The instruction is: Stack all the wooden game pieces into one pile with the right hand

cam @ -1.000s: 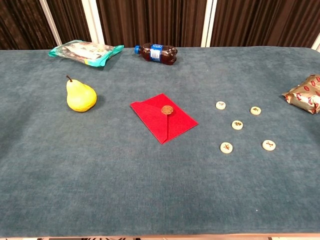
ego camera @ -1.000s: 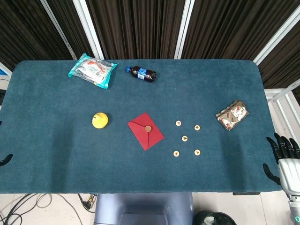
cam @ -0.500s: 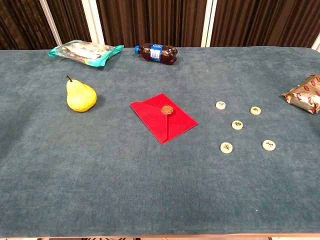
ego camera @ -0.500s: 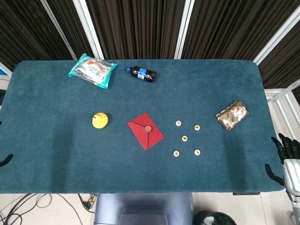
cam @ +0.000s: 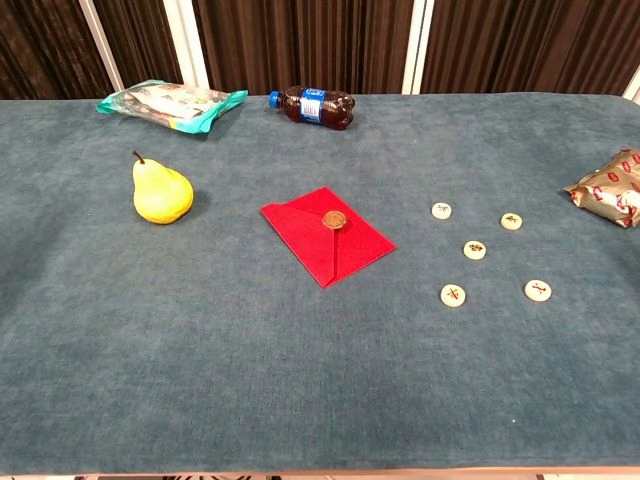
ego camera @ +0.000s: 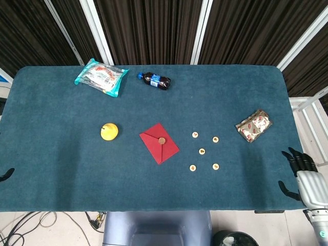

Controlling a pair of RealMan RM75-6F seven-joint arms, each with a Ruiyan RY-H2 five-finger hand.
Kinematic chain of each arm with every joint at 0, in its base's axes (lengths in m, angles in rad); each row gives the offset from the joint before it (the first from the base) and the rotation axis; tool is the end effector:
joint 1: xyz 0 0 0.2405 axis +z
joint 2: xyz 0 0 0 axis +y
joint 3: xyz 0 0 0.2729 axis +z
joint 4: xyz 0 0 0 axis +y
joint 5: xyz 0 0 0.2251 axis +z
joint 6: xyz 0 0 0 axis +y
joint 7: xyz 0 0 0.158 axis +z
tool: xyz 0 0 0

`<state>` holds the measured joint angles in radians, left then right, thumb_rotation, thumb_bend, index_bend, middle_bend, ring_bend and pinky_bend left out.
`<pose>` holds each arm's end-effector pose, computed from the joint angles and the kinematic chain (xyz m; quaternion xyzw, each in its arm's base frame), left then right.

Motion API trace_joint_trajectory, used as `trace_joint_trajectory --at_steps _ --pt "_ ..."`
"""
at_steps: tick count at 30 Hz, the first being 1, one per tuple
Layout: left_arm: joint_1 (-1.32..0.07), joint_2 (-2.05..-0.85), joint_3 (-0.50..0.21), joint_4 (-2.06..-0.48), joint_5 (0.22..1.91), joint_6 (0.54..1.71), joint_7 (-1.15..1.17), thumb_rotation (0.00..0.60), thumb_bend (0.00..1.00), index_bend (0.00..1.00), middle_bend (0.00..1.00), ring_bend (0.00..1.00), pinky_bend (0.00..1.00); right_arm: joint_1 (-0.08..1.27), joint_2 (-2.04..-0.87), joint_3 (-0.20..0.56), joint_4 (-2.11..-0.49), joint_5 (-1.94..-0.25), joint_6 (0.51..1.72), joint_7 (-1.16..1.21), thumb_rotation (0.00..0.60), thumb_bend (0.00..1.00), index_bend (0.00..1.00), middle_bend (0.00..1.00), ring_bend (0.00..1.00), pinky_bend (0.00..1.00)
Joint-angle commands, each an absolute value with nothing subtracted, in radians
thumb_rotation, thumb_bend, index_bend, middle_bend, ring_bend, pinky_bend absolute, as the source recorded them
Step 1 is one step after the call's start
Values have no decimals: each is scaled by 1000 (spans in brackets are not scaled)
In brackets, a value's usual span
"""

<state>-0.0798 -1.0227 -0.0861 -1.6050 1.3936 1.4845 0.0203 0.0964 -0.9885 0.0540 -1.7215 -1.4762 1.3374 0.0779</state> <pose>-0.3519 0.2037 0.2006 -0.5716 -0.3626 -0.3482 0.6485 -0.3281 -0.1994 0.1662 0.6030 -0.4474 0.3628 0.5518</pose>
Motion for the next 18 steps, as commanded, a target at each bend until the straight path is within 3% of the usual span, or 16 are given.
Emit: trace_joint_trajectory --at_steps 1,10,18 --pt "-79 -1023 -86 -1606 1393 1485 20 600 143 80 7 0 0 168 -955 68 -1785 -1434 1230 53 600 416 172 0 0 17" --pt "-77 -1022 -90 -1610 1382 1478 2 600 142 80 7 0 0 274 -1058 100 -1835 -1299 1099 -125 600 416 258 0 0 17" --pt "-78 -1020 -93 -1610 1378 1473 -9 600 142 80 7 0 0 365 -1185 156 -1807 -1189 1071 -273 600 416 285 0 0 17"
